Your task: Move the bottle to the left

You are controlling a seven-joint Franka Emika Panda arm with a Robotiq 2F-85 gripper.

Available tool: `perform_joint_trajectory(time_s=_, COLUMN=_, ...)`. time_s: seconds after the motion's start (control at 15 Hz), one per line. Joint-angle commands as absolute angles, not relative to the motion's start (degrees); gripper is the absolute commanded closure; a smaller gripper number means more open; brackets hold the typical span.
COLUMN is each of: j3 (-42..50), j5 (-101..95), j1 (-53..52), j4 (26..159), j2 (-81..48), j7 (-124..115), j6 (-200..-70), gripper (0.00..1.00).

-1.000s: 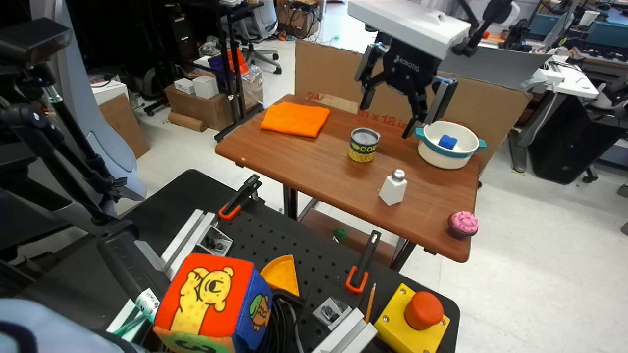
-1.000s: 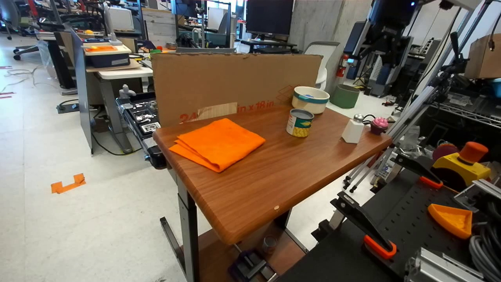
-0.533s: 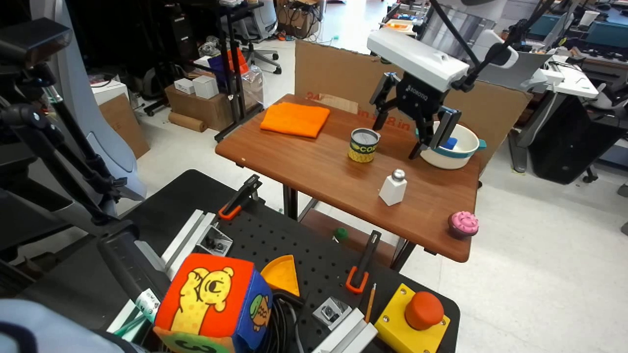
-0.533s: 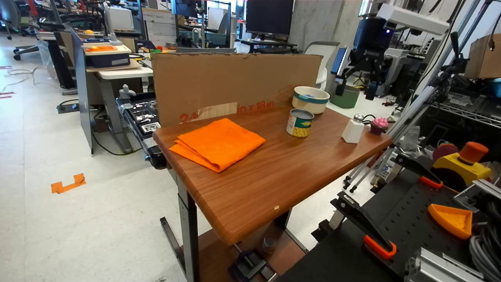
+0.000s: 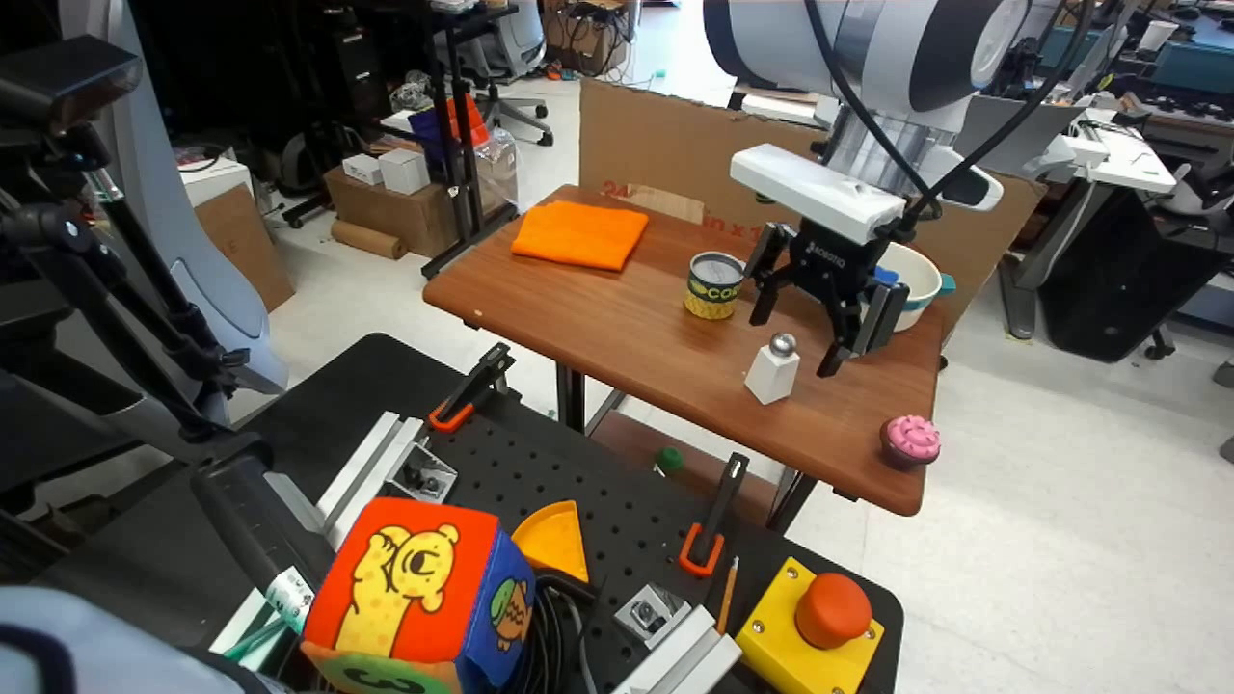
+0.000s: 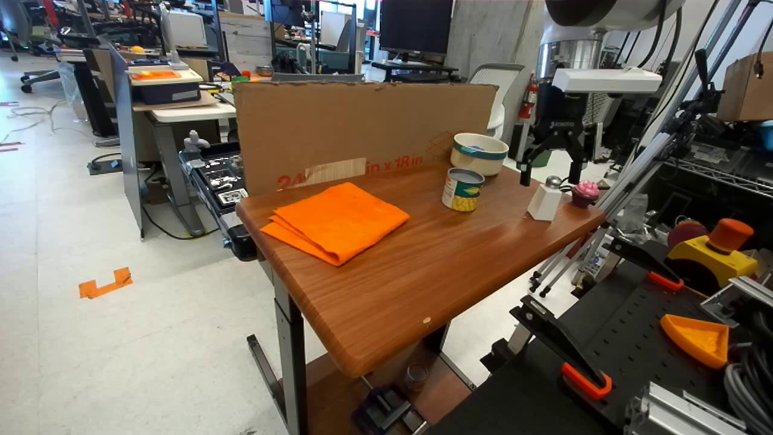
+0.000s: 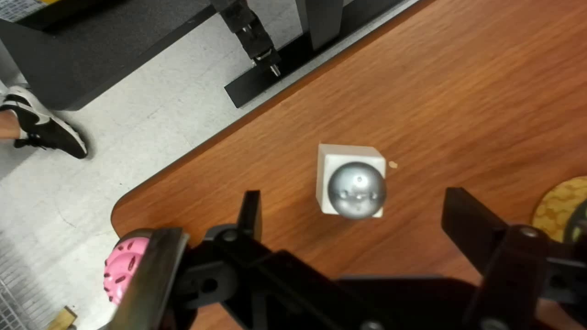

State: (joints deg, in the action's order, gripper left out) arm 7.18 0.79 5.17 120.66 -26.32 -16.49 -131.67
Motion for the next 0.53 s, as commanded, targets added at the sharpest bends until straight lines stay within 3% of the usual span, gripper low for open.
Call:
perform_joint_trajectory(time_s=0.0, j3=9.22, j5=-2.24, j1=2.72, j4=117.14, j2=-29.92, j7=-20.48, j6=-127.04, gripper=0.00)
perform_joint_trajectory(time_s=0.07, j3=9.26, j5=-2.77, j1=2.38, j4=116.87, j2=-30.48, j7=-20.83, j6=-125.92, gripper=0.00)
perform_joint_trajectory(time_s=0.13, j3=9.28, j5=-2.93, j1=2.06, j4=116.51, j2=-30.93, j7=-21.22, j6=-124.72, gripper=0.25)
perform_joint_trajectory(time_s=0.27, j3=9.25, j5=-3.37, j1=1.47, j4=116.03, j2=-31.73, j7=-21.72, j6=-123.56, gripper=0.32)
perform_joint_trajectory(time_s=0.47, j3=9.38, j5=-3.57, j1=1.00, j4=115.42, j2=-32.28, j7=-22.30, j6=-123.50, gripper=0.58)
